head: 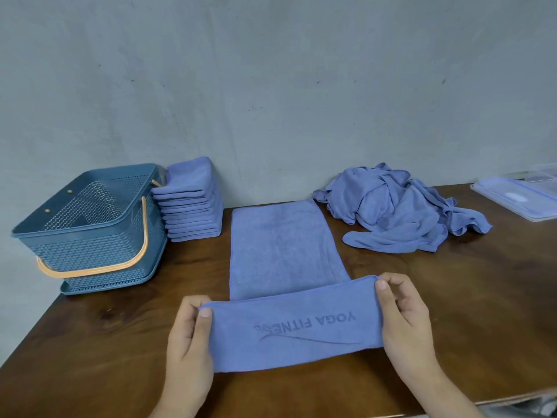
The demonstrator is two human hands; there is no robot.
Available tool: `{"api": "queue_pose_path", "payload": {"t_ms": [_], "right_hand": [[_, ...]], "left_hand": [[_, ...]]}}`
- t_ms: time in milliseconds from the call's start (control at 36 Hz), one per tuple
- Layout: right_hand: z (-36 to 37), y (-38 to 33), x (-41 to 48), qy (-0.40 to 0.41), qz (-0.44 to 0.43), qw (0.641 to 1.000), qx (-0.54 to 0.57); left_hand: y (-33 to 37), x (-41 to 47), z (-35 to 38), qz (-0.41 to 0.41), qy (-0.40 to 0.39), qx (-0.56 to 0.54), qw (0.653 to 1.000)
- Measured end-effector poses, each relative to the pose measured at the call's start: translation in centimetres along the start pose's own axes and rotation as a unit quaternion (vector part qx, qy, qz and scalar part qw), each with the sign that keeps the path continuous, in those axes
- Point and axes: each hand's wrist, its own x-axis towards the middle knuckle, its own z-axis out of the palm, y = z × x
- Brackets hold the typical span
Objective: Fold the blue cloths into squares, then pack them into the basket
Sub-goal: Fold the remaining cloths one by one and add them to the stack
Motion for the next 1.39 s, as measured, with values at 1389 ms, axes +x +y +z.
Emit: {"api": "queue_pose_path", "payload": {"t_ms": [1389], "right_hand": [[11.7, 11.7, 18.6, -0.349, -0.068, 0.724, -0.591]], "left_hand": [[-11.6, 17.6, 10.5, -0.020, -0.295, 0.541, 0.787]]}}
